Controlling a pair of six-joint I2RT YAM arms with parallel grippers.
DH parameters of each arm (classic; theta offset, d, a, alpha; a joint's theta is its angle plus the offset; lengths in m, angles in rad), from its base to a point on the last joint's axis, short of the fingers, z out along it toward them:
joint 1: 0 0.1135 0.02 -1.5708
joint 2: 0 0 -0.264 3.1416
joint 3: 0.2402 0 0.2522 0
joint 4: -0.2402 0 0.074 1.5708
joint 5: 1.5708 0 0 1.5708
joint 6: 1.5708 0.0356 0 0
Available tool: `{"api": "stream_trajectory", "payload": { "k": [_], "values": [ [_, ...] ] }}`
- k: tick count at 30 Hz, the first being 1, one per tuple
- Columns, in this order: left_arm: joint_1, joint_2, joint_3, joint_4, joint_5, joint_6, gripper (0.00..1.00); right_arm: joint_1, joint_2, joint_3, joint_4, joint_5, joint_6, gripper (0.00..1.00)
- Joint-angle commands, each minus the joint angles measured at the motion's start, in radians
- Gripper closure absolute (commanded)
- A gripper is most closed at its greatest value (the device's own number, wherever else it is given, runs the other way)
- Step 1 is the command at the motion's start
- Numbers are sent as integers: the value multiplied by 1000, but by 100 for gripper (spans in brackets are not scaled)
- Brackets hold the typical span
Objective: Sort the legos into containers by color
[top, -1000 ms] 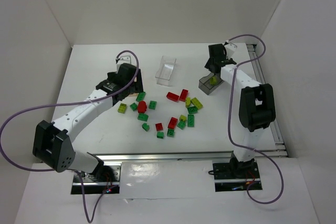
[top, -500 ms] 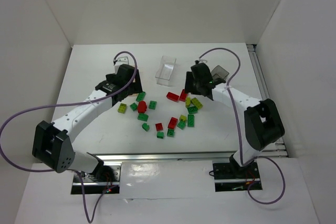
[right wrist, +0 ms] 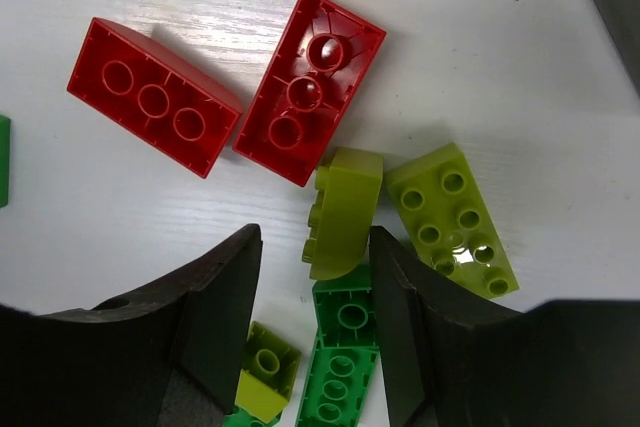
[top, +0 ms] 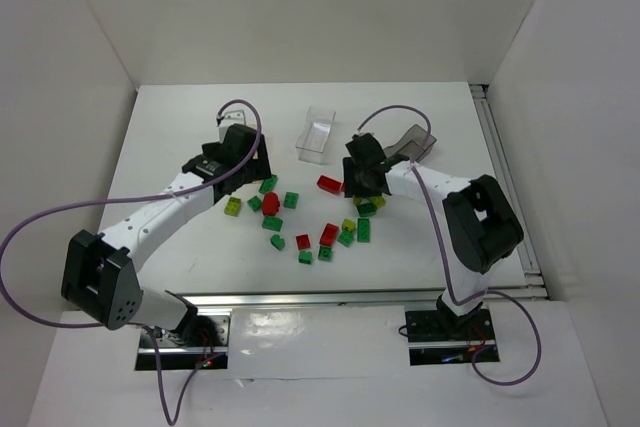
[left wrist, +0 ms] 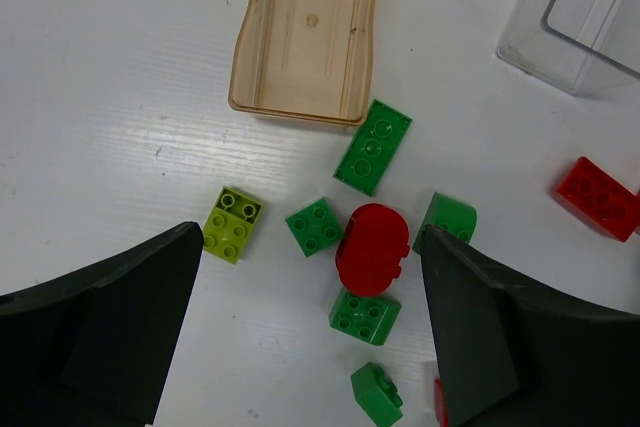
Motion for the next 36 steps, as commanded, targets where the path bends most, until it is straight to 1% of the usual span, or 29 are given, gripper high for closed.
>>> {"api": "stream_trajectory", "payload": {
  "k": [1,2,5,8,14,15,17,19,21,22,24,26,29,32,35,36],
  "values": [
    [4,-27,-11,10,3,-22,1,23,-11,29,-16,52,-3,46],
    [4,-27,-11,10,3,-22,1,23,-11,19,-16,52,-3,46],
    [4,-27,-11,10,3,-22,1,23,-1,6,-4,52,-3,51],
    [4,-27,-11,10,3,-22,1,23,23,-4,5,43,-3,51],
    [4,-37,-11,1,3,-22,1,23,52,38,-4,52,-3,51],
    [4,-37,-11,1,3,-22,1,23,61,38,-13,52,-3,54],
    [4,-37,-11,1,3,-22,1,33,62,62,-13,90,-3,65],
    [4,-37,-11,1,-11,-22,1,33,39,73,-22,128,-3,71],
    [4,-37,-2,1,-22,-22,1,33,-13,73,-22,159,-3,71],
    [4,-37,-2,1,-22,-22,1,33,-33,84,-31,206,8,71],
    [4,-37,-2,1,-22,-22,1,33,-79,93,-41,245,19,71],
    [4,-26,-2,1,-22,-22,1,0,-99,93,-30,285,19,71],
    [4,-3,21,12,-11,-13,1,-39,-100,107,-21,323,19,71],
    [4,-3,21,12,-2,-13,1,-105,-100,130,16,320,19,71],
    [4,-3,21,12,-2,-13,1,-190,-49,182,25,302,19,70],
    [4,-3,21,12,-2,-13,1,-201,-15,199,25,293,19,70]
  ]
}}
